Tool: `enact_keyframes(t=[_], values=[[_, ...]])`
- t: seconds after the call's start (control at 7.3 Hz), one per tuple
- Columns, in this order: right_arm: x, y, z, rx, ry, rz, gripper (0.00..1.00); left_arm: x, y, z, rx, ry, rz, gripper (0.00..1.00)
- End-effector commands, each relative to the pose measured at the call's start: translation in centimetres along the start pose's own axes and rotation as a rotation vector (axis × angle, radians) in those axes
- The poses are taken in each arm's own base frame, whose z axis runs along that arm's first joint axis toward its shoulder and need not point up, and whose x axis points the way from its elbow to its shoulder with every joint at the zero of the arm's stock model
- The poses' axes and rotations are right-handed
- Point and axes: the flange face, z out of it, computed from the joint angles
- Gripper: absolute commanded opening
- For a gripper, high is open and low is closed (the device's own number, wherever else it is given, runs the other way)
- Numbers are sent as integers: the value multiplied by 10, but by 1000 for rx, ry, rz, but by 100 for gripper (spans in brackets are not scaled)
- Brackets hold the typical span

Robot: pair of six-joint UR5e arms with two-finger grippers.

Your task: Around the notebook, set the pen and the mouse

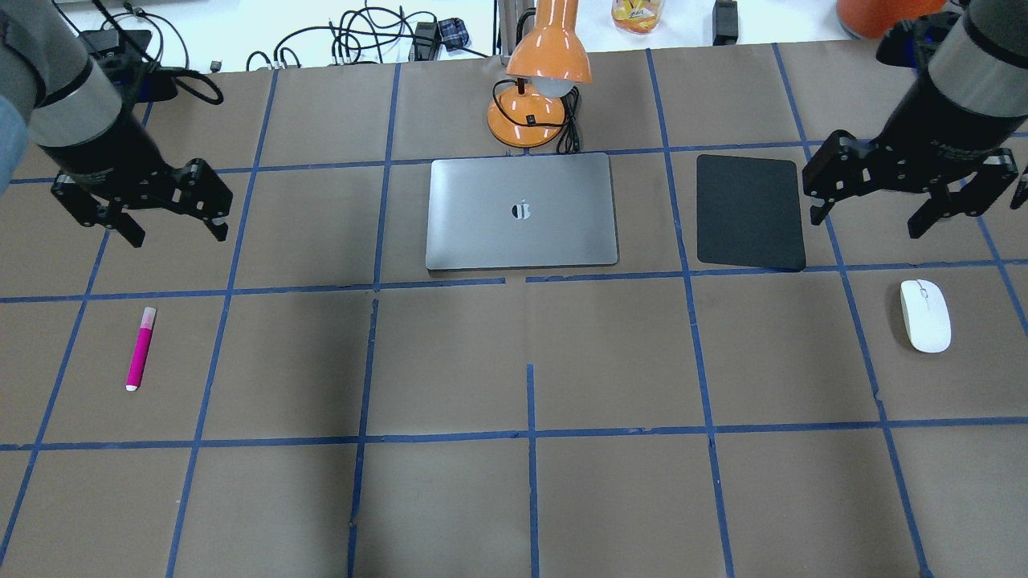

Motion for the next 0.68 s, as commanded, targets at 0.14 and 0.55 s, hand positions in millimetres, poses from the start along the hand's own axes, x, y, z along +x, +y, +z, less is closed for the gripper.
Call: enact_keyframes(t=[0.14,0.55], values=[[103,-71,75,16,17,-71,100,-105,20,108,77,-17,48,100],[174,-71,153,77,34,-41,100,-152,41,200,139,56,54,100]])
